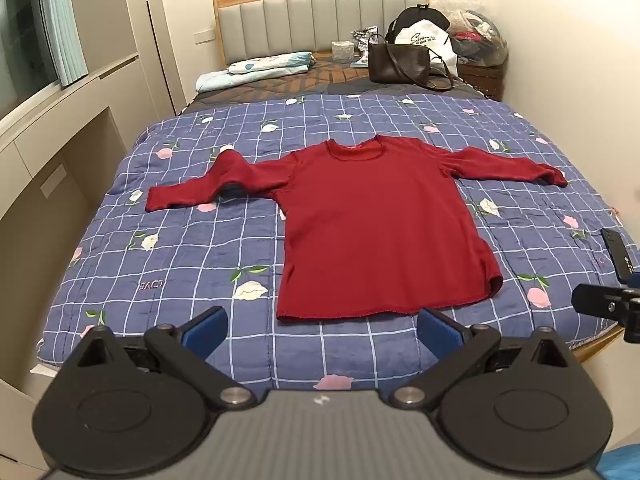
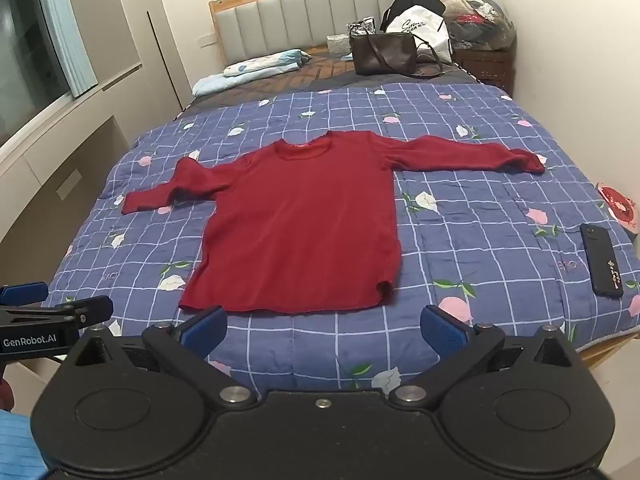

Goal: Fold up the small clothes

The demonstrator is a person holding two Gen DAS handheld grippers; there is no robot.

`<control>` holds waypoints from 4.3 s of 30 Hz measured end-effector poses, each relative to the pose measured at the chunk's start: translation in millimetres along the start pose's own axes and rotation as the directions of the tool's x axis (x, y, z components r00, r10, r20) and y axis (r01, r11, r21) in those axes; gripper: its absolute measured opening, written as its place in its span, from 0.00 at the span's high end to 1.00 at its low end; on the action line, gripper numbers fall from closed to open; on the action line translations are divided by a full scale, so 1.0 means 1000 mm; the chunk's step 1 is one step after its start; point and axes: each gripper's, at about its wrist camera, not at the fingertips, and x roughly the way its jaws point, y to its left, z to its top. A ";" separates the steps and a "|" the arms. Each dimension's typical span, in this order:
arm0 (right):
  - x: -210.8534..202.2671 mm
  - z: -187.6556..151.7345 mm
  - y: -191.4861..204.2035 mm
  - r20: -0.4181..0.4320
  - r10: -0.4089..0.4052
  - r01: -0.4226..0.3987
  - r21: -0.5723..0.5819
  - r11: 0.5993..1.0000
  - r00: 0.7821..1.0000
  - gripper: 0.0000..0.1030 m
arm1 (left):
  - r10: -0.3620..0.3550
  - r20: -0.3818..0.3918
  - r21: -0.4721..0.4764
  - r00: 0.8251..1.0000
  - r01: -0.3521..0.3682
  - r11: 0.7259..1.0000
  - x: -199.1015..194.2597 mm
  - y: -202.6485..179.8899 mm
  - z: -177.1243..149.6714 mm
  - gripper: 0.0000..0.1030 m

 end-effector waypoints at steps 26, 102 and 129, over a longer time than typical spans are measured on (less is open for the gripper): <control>0.009 -0.001 0.008 -0.046 0.012 -0.012 0.002 1.000 0.999 0.00 | -0.002 -0.006 -0.018 1.000 0.002 1.000 0.002 0.012 0.000 0.00; 0.016 0.000 0.006 -0.062 -0.109 0.109 0.001 0.994 0.992 0.00 | -0.017 -0.041 -0.045 0.999 0.016 0.999 0.012 0.020 0.001 0.00; -0.004 0.054 0.005 -0.021 -0.276 0.277 0.053 0.959 0.961 0.00 | 0.020 -0.051 0.008 0.999 -0.020 1.000 0.029 0.016 0.050 0.00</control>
